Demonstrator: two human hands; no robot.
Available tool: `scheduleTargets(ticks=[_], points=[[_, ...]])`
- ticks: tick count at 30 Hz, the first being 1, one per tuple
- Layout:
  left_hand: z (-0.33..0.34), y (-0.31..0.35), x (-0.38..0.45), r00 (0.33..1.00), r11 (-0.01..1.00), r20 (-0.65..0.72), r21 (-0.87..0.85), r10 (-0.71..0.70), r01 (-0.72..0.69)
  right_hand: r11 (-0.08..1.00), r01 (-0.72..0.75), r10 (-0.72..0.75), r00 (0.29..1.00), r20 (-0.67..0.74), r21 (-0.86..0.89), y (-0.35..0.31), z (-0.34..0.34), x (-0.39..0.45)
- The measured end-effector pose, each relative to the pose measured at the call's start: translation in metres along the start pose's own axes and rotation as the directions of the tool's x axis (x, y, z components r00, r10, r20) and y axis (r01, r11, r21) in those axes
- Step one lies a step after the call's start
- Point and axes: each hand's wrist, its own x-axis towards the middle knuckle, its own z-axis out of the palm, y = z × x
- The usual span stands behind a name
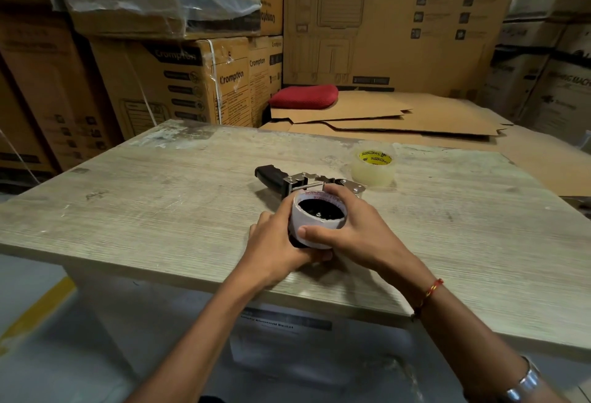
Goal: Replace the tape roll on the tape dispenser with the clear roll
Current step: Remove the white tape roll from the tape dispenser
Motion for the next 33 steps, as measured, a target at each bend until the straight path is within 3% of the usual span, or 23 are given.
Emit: scheduleTargets(ticks=[5, 13, 25, 30, 33], points=[[0.001, 0.001, -0.001, 1.0, 0.996, -0.015, 0.087, 0.011, -0.009, 1.0, -0.017, 0.017, 1.0, 0.022, -0.026, 0.0, -0.003, 0.003], [0.003, -0.001, 0.003, 0.999, 0.998, -0.042, 0.054, 0.019, -0.017, 1.0, -0.015, 0.016, 0.998, 0.062, -0.02, 0.002, -0.01, 0.01], [0.01, -0.007, 0.006, 0.998, 0.993, -0.067, 0.115, 0.018, -0.01, 0.994, 0.015, -0.027, 0.994, -0.105, -0.106, -0.005, 0.004, 0.003], [0.011, -0.01, 0.007, 1.0, 0.988, -0.02, 0.157, 0.008, -0.004, 0.981, -0.002, -0.018, 0.995, -0.101, -0.193, -0.008, 0.008, -0.002], [0.009, -0.009, 0.008, 0.999, 0.995, 0.02, 0.094, -0.041, 0.039, 0.974, 0.012, -0.042, 0.991, -0.129, -0.227, -0.014, 0.011, -0.004]])
